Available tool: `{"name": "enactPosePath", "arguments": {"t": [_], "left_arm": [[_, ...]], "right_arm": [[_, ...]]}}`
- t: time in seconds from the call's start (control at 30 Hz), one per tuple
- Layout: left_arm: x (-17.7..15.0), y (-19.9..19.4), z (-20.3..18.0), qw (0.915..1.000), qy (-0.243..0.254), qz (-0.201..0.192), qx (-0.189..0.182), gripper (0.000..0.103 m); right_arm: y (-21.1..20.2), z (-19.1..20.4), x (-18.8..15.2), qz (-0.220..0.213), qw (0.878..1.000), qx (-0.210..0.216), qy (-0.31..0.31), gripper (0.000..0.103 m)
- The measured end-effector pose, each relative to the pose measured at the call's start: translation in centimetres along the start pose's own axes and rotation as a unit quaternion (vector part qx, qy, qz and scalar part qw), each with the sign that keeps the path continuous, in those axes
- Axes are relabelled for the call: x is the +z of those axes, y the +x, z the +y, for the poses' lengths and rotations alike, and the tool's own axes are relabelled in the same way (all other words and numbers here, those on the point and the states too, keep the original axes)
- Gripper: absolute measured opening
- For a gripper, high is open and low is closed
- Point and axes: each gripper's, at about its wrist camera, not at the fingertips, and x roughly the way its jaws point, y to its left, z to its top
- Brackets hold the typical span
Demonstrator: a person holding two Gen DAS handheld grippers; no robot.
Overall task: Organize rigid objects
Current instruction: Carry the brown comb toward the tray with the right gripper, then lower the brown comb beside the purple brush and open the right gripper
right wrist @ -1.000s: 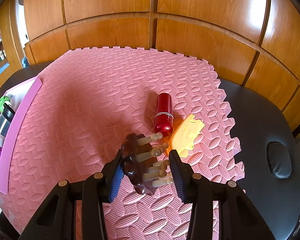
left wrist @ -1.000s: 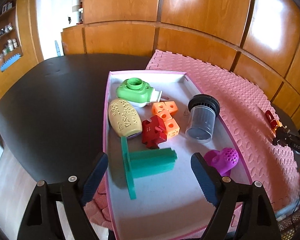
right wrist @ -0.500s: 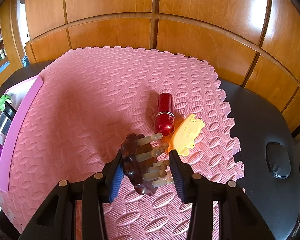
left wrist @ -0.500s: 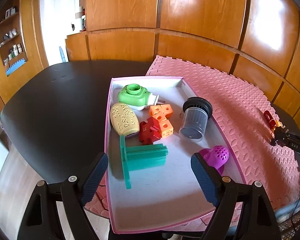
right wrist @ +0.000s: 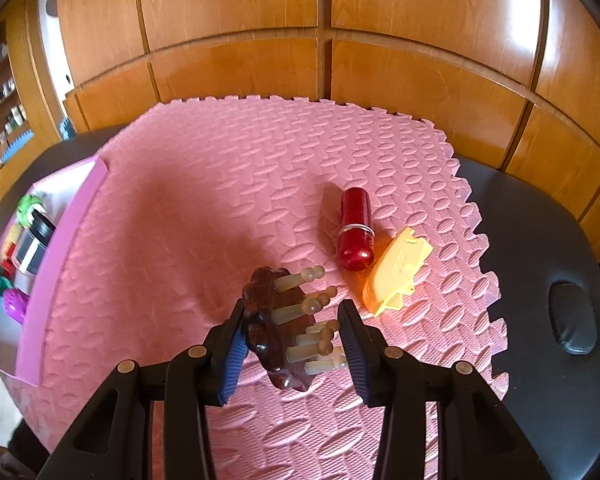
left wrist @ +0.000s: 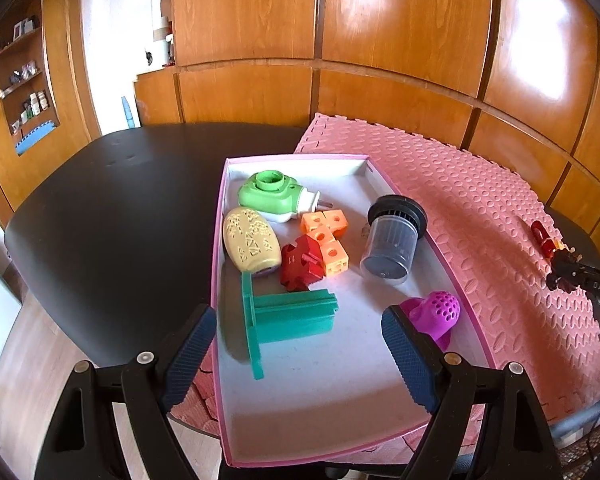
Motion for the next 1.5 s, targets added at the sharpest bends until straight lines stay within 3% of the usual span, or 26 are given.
{"name": "enactPosePath", "arguments": {"t": [0.2,0.4,0.6,0.77,0.93,1.23,1.5], "left_arm": [[0.2,-0.2,0.4,1.0000,0.000,-0.006,0.005,0.085],[0.2,-0.6,1.0,0.9998,-0.007,-0.014,0.011,0.085],[0.1,-0.9,1.6,0.9997,-0.012,-0.017,0.015,0.085],[0.0,-1.1,2.3,0.9995,-0.020,-0.019,0.018,0.085],[-0.1,-1.0,3.0,0.9993,-0.027,-0.016,0.020,0.085],[-0.3,-0.7,4.0,0.9988,-0.041,-0.012,0.022,0.085],[-0.5,-0.4,4.5,0.9986,-0.047,-0.007,0.025,0.085]], "right_arm": [[-1.1,1.9,0.2,-0.012,0.999,0.042,0.012,0.044],[-2.7,7.4,1.2,-0.032,0.994,0.107,-0.019,0.044],[-3.8,14.9,2.3,-0.041,0.978,0.187,-0.080,0.044],[-3.5,20.2,1.8,-0.025,0.964,0.225,-0.140,0.044],[-1.6,23.5,1.4,0.004,0.957,0.222,-0.189,0.044],[0.2,26.2,1.9,-0.002,0.957,0.177,-0.230,0.037],[3.1,26.5,1.2,0.019,0.960,0.171,-0.220,0.037]]}}
